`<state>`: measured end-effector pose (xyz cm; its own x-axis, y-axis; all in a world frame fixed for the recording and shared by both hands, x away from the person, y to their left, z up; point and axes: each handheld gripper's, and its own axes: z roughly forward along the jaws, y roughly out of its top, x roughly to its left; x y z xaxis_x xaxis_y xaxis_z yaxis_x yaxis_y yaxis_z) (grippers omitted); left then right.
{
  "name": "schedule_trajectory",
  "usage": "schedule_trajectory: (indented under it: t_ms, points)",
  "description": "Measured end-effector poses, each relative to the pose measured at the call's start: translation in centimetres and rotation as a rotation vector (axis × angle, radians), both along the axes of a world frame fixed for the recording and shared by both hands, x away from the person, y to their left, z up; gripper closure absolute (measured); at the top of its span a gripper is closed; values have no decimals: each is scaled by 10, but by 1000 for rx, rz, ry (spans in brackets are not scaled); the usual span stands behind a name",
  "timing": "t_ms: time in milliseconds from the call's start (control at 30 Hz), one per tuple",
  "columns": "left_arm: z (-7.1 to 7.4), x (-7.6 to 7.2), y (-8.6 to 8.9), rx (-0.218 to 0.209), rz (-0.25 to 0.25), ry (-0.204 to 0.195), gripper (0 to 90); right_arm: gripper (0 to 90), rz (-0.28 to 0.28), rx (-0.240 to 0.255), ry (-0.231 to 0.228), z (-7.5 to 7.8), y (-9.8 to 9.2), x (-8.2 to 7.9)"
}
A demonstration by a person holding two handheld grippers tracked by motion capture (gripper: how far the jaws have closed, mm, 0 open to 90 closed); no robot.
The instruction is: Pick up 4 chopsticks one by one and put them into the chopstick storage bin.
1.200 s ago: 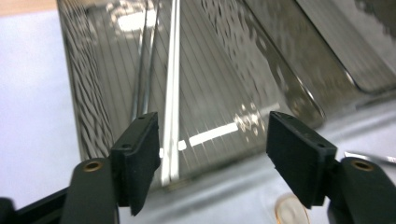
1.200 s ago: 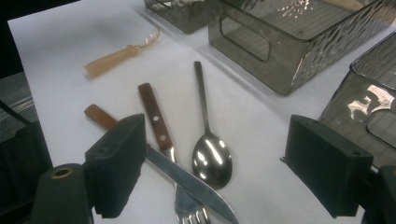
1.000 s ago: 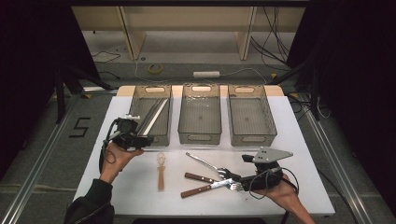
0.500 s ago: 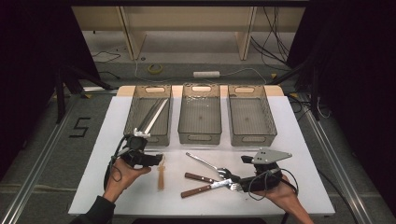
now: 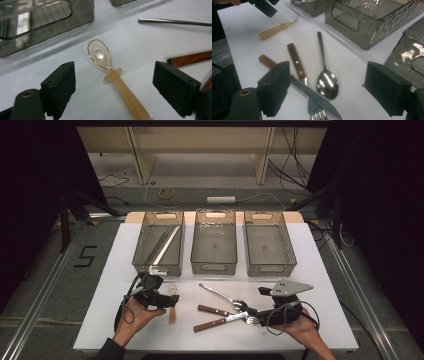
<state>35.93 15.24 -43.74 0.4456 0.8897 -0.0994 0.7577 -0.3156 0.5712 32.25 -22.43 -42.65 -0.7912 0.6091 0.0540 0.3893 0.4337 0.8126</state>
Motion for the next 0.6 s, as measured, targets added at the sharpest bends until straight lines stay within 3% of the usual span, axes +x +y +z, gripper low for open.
schedule_trajectory:
  t_ms: [600]
  points:
    - [-10,-19,-8,29,-12,36,215,218,11,-9,3,-2,1,0]
